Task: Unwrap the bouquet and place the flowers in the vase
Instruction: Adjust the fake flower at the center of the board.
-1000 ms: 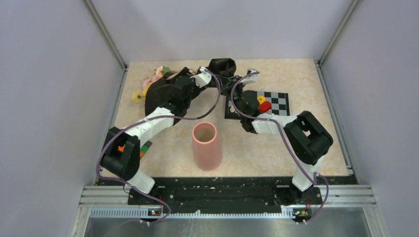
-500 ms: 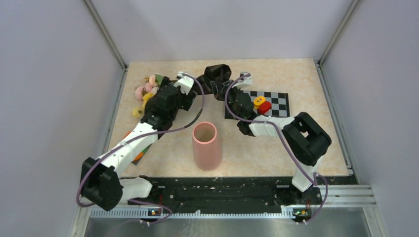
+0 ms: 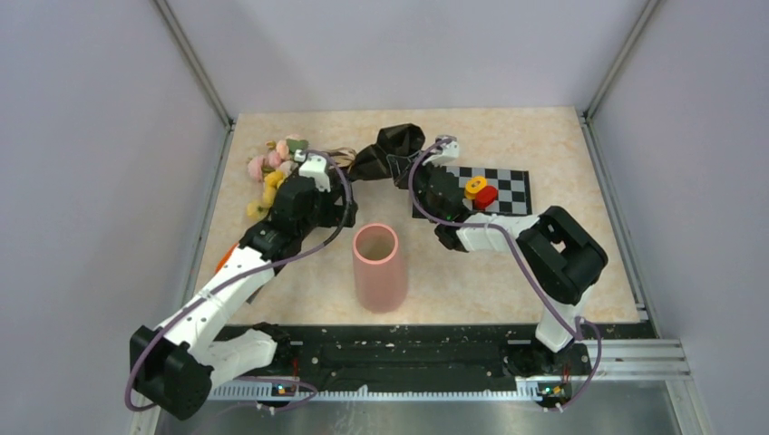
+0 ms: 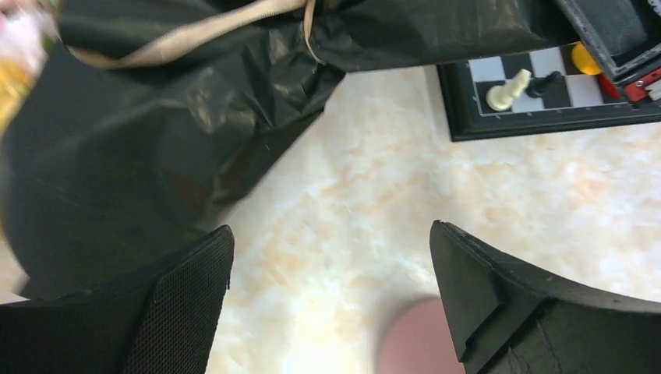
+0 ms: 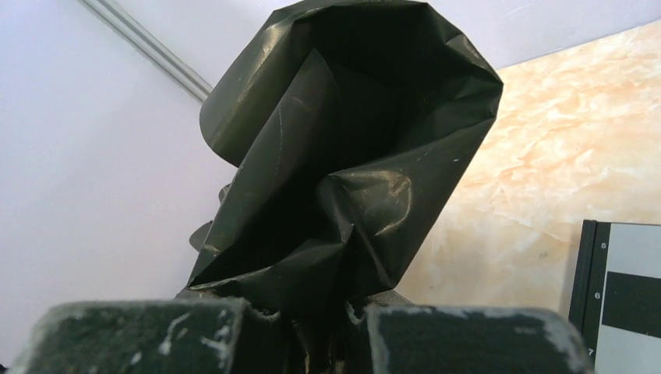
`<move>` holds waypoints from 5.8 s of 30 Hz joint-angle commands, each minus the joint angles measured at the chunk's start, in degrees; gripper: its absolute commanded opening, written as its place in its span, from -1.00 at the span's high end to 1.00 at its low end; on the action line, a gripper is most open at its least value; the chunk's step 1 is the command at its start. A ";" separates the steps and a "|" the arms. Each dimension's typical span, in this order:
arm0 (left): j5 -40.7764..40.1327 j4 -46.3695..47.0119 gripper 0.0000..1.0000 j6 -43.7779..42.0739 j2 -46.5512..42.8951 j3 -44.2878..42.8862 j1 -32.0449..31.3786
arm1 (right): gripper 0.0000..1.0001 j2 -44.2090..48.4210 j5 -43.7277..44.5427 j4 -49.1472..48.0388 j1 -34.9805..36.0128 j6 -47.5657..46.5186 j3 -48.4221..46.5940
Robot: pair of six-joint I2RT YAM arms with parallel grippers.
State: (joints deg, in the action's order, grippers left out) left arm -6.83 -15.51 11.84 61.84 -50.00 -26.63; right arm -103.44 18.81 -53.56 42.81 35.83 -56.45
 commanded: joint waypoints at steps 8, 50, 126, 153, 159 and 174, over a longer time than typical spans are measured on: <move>3.15 -3.09 -0.97 20.29 -6.78 0.06 2.22 | 0.67 5.26 -1.97 3.19 2.47 -4.68 8.29; 16.68 6.99 -0.98 36.76 -12.93 22.70 17.99 | -0.74 32.26 -24.44 62.40 -4.73 -19.80 2.16; 28.02 -4.01 -0.98 18.11 -5.96 9.06 33.31 | -0.44 12.95 -29.42 37.59 -1.47 12.03 13.38; 28.54 -3.21 -0.97 23.03 -14.18 11.78 33.31 | -0.32 9.37 -23.32 43.58 -1.95 2.03 2.64; 28.88 12.19 -0.85 33.99 -6.05 11.31 33.10 | -0.38 17.55 -21.56 46.34 -5.79 1.09 7.35; 24.01 25.68 -0.27 39.01 21.36 1.96 24.84 | -0.37 28.66 -16.56 51.67 -7.21 -1.21 10.40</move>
State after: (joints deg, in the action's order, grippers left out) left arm 18.52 5.37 52.10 77.62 -42.92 -1.13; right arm -78.06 0.49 -2.79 35.81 35.94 -46.78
